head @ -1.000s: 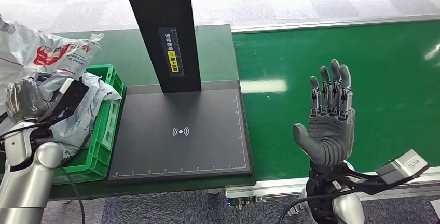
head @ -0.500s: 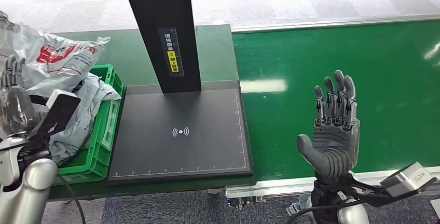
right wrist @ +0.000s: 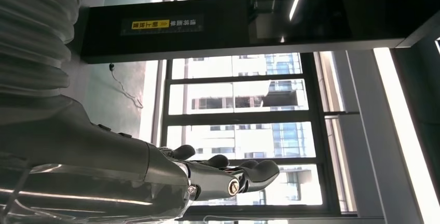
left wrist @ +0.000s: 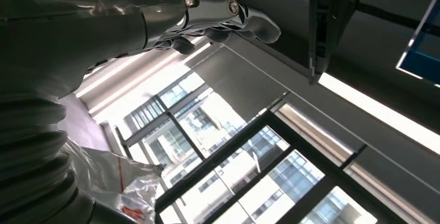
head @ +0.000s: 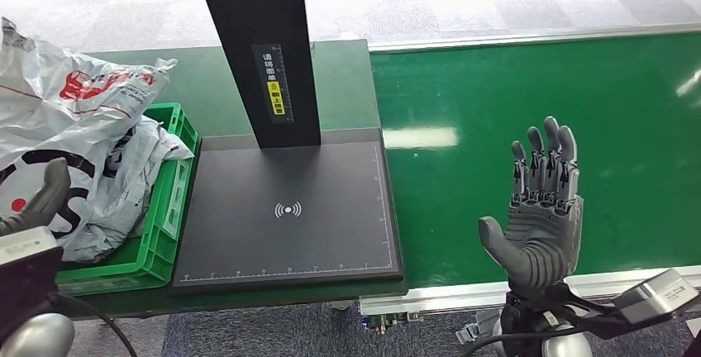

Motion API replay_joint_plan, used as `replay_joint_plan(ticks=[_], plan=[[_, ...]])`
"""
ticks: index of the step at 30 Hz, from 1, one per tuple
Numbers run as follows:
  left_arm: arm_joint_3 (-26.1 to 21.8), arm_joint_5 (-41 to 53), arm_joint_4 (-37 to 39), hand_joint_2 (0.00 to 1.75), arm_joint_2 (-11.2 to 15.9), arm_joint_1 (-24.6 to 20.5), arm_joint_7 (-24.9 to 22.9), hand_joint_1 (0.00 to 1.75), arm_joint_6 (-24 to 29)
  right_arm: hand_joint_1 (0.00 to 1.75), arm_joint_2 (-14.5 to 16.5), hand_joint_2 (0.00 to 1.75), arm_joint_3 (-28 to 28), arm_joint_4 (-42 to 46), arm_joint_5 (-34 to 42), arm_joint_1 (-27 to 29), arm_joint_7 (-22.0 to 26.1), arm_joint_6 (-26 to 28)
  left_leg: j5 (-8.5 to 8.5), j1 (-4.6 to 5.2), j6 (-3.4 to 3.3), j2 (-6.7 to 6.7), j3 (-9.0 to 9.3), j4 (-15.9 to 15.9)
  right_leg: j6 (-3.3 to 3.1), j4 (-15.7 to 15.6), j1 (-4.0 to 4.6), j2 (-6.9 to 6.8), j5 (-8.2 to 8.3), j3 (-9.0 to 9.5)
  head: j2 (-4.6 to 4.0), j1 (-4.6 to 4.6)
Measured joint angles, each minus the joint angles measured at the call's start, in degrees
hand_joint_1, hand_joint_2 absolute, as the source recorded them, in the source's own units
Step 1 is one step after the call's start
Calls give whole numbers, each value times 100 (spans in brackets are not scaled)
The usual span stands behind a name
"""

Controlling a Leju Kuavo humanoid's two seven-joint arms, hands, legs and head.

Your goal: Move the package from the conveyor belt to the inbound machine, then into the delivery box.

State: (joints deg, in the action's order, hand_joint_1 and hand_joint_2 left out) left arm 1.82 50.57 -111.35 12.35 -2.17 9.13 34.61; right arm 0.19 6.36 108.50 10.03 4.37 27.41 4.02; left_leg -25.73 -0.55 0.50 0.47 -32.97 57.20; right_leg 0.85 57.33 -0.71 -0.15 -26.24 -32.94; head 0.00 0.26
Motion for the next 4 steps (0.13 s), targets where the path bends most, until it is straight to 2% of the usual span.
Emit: replay_joint_plan(ticks=[4], plan=[[466,-840,-116,175,-83,69,279,0,-418,0,32,175,0,-22,-164,0,-1,149,0,0,0,-1,0,0,0,0,-1,0,0,2,0,0]])
